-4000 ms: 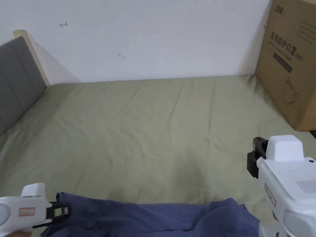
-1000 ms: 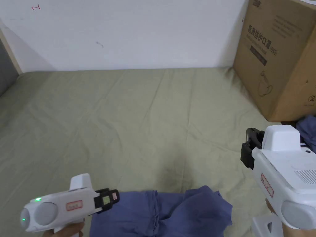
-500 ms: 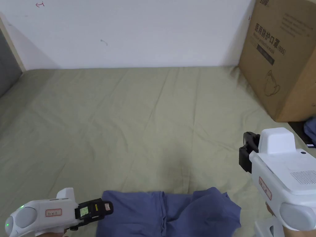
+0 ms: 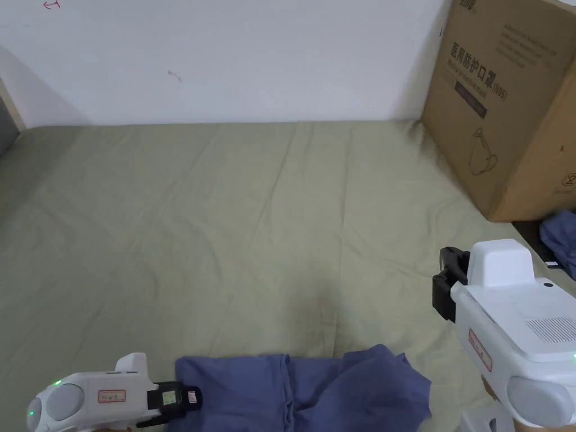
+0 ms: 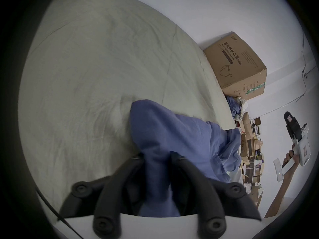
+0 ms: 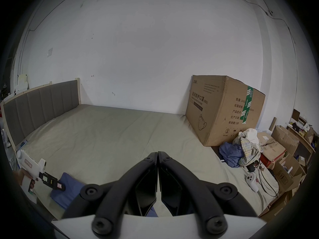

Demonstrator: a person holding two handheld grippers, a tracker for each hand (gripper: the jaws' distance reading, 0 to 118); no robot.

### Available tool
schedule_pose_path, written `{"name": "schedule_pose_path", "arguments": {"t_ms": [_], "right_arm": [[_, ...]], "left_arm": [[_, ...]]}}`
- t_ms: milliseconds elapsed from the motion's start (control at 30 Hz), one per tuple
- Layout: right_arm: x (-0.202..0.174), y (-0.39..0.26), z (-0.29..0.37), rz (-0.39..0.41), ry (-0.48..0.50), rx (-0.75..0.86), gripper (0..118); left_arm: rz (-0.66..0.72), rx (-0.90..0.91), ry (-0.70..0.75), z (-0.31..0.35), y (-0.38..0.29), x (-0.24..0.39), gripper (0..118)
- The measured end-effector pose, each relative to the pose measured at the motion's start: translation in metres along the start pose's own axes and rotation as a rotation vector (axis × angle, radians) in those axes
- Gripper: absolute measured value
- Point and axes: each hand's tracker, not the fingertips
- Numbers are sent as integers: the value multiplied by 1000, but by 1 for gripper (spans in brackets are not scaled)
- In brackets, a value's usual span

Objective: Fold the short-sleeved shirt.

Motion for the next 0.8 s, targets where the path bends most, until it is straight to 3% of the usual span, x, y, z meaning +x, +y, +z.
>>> {"name": "schedule_pose_path", "arguments": {"t_ms": [300, 600, 800], "right_arm": [[9, 4, 7, -2, -9, 17, 0], [8, 6, 10, -23, 3, 42, 0], [1, 6, 9, -27, 33, 48, 0]], "left_arm": [[-94, 54, 26, 35, 2, 17, 8], [-133, 125, 227, 128, 8, 0, 8], [-141, 135, 282, 147, 4, 60, 8]]}}
